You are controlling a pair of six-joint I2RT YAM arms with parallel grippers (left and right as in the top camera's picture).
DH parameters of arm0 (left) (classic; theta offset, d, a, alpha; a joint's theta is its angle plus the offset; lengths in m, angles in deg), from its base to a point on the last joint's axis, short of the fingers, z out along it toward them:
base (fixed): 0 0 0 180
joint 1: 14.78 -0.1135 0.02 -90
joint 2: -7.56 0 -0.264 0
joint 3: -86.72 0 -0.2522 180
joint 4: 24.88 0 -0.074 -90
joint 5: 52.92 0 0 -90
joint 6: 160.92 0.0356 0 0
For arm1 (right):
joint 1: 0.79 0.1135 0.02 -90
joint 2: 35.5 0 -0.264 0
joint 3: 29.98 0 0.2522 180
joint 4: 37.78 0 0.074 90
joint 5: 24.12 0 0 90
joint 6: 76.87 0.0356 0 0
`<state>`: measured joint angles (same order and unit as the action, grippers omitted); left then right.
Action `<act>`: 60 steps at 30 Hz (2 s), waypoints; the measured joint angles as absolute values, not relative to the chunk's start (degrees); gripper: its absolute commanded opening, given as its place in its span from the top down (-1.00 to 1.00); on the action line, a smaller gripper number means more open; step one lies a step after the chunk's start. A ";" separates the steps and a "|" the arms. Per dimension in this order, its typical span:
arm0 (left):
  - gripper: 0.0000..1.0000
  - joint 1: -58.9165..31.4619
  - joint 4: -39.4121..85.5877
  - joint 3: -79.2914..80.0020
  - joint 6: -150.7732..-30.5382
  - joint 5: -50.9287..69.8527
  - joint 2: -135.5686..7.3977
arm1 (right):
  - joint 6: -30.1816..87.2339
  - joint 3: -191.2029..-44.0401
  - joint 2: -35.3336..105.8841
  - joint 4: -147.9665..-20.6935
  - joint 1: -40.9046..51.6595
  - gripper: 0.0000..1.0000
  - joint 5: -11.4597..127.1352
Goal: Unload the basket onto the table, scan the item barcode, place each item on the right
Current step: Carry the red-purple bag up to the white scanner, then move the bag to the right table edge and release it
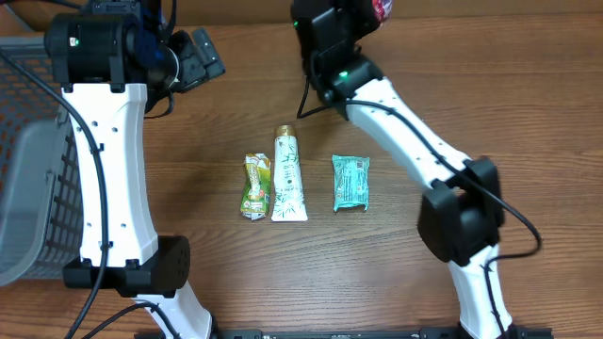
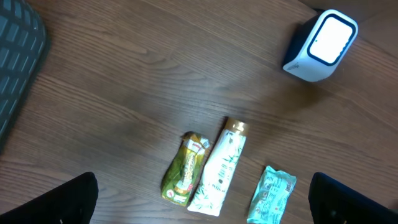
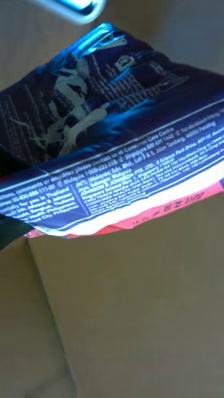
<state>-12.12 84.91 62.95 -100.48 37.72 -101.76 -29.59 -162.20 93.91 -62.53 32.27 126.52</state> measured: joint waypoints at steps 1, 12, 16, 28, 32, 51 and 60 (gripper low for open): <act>-0.99 -12.12 84.91 62.95 -100.48 37.72 -101.76 | -32.10 -162.20 94.78 -61.28 32.29 0.92 127.14; -0.99 -12.12 84.91 62.95 -100.48 37.74 -101.76 | -59.40 -162.20 99.79 -49.70 32.21 0.92 130.92; -0.99 -12.12 84.91 62.95 -100.48 37.74 -101.76 | -64.30 -162.20 99.92 -49.46 32.21 0.92 130.44; -0.99 -12.12 84.91 62.95 -100.48 37.72 -101.76 | -70.18 -162.20 104.70 -38.90 33.78 0.92 124.34; -0.99 -12.12 84.91 62.95 -100.48 37.74 -101.76 | -74.09 -162.18 107.68 -30.75 34.48 0.92 122.83; -0.99 -12.12 84.91 62.95 -100.48 37.72 -101.76 | -73.85 -162.18 108.83 -25.63 32.58 0.92 119.05; -0.99 -12.12 84.91 62.95 -100.48 37.72 -101.76 | -72.67 -162.18 109.45 -16.39 32.64 0.92 119.75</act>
